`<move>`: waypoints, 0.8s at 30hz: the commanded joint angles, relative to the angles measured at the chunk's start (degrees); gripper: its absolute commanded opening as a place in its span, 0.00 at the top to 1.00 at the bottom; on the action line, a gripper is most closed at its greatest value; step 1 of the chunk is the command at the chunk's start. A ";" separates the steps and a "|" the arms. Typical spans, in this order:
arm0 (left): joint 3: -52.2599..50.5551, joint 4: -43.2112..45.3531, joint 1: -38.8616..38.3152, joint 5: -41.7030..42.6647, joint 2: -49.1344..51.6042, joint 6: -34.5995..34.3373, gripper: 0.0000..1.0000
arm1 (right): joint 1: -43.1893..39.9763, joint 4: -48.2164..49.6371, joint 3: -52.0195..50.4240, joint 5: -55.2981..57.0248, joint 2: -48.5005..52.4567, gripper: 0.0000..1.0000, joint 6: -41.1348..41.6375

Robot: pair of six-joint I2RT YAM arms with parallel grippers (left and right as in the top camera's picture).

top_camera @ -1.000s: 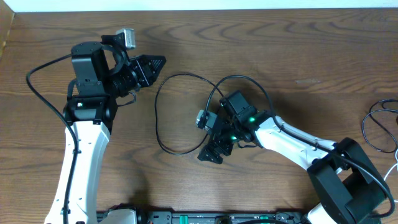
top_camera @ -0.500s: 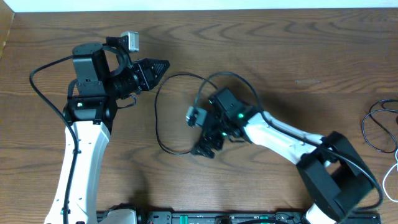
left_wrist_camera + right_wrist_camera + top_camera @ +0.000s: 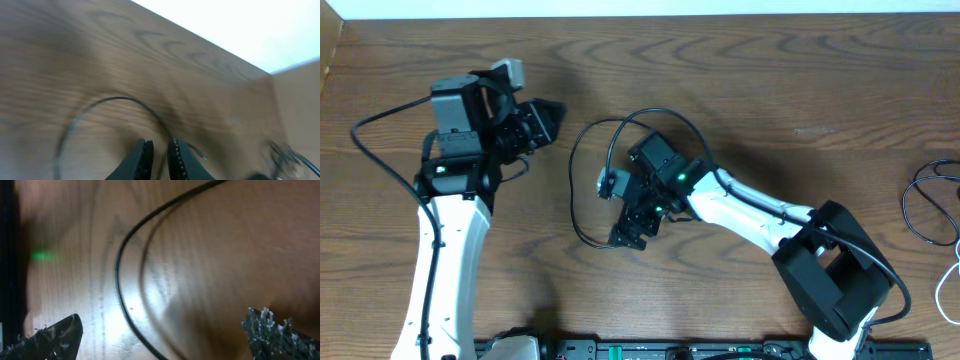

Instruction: Untangle cables

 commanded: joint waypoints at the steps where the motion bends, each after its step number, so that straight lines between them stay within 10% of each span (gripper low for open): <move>1: 1.51 -0.46 2.80 -4.90 -1.38 0.81 0.83 | 1.73 -0.13 0.72 -0.46 0.52 0.01 -0.68; 24: 1.51 -4.52 6.67 1.77 -2.01 1.40 0.83 | 4.35 -4.33 1.60 2.62 5.53 0.01 -4.92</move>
